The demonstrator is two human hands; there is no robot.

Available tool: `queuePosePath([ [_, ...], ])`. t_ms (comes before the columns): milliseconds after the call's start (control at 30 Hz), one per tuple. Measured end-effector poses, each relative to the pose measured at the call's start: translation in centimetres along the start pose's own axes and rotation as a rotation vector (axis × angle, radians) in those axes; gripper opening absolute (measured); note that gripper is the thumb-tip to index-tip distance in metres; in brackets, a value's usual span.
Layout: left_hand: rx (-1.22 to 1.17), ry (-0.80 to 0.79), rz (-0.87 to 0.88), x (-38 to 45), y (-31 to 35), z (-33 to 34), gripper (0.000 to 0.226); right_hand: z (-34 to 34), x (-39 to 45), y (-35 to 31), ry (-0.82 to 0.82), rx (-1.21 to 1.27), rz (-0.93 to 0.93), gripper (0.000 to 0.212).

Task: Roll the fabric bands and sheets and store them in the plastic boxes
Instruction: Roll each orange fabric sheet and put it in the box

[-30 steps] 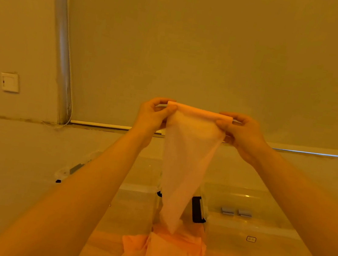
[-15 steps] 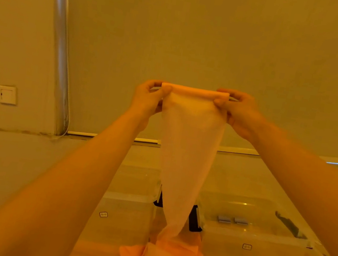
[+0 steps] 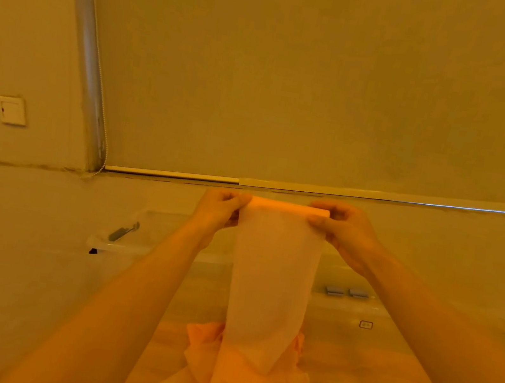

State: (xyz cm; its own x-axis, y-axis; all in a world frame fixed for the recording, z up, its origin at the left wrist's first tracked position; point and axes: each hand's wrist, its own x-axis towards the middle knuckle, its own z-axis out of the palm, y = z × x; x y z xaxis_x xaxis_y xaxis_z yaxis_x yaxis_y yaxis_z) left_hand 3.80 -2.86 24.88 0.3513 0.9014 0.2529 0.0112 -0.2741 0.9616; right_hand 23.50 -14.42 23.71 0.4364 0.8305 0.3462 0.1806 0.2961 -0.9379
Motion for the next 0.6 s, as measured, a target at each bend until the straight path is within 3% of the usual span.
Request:
queuePosePath([
  [367,0.049,-0.005,0.115,-1.0,0.8,0.5,0.033,-0.4,-0.4,-0.2,0.086,-0.017,-0.02,0.027],
  [600,0.022,0.023,0.095,-1.3,0.4,0.7,0.019,-0.5,-0.5,-0.3,0.053,-0.053,-0.046,0.028],
])
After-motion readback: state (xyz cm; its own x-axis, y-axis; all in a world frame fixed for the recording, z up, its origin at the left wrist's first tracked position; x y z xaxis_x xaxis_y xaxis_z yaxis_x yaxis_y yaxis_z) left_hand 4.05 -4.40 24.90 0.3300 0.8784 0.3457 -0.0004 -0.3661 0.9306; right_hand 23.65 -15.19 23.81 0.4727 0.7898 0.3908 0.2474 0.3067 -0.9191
